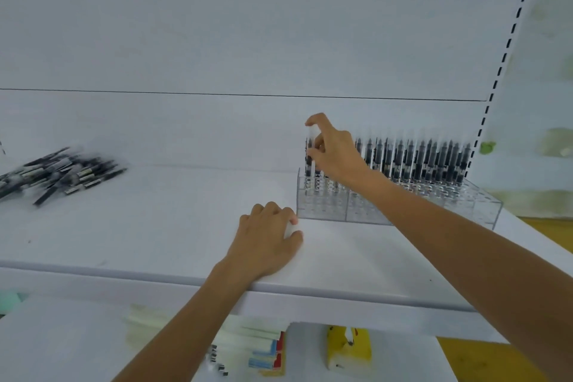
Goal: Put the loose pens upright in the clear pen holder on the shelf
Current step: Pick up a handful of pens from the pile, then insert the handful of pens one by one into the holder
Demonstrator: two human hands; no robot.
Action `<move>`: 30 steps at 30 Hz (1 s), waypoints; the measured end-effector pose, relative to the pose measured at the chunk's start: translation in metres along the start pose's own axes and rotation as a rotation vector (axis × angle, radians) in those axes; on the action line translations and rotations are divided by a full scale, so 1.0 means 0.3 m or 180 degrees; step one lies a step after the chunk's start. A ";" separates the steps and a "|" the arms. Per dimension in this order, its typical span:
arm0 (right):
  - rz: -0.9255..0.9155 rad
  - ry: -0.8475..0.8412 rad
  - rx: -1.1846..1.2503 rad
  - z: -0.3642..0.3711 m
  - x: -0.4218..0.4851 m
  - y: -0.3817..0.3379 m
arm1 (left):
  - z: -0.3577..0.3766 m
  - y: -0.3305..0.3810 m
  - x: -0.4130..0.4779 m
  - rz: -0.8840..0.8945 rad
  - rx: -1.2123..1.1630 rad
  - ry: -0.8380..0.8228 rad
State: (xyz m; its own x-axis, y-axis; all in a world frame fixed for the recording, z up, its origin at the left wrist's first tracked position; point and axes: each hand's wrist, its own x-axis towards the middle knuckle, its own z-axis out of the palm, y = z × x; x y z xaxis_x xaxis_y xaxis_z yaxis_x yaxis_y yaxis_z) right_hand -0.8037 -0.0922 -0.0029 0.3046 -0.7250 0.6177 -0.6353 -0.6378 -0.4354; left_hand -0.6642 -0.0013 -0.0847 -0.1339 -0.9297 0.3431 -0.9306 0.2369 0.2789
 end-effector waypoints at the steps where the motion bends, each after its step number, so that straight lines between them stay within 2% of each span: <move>1: 0.0022 -0.0033 -0.0156 0.009 -0.007 0.003 | 0.001 -0.001 -0.002 0.0007 0.0006 0.0004; 3: 0.0003 0.0048 -0.0518 0.021 -0.011 0.004 | 0.000 0.001 -0.002 0.0036 -0.0072 0.0049; 7: 0.0066 0.0243 -0.0908 0.036 0.003 -0.009 | -0.056 -0.023 0.010 -0.0333 -0.1390 0.0745; 8: 0.0074 0.0354 -0.1034 0.041 0.008 -0.019 | -0.086 -0.049 0.009 -0.0387 -0.1453 0.0896; 11: -0.0262 0.0919 -0.1275 0.073 0.036 -0.086 | -0.181 -0.174 -0.032 -0.0482 -0.1259 0.0863; 13: -0.0434 0.1148 -0.0876 0.121 0.063 -0.193 | -0.255 -0.283 -0.085 -0.0584 -0.1034 0.0896; 17: -0.0760 0.0683 0.0200 0.292 0.091 -0.520 | -0.419 -0.506 -0.240 -0.0917 -0.0647 0.1091; 22: -0.1358 -0.0039 0.0450 0.572 0.065 -0.882 | -0.618 -0.745 -0.488 -0.1343 -0.0270 0.1378; 25: -0.1348 -0.0500 0.0544 0.727 0.045 -1.001 | -0.703 -0.854 -0.626 -0.1552 -0.0157 0.1444; 30: -0.0975 -0.1158 0.0513 0.916 0.052 -1.073 | -0.768 -0.995 -0.744 -0.1740 -0.0113 0.1469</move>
State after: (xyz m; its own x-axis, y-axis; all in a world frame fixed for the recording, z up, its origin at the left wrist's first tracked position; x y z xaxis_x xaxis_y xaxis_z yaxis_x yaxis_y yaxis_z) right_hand -0.3993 0.0305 -0.0331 0.7059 -0.5235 0.4771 -0.3691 -0.8468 -0.3831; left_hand -0.2782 0.2006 -0.0379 0.5134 -0.7058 0.4881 -0.8107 -0.2123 0.5456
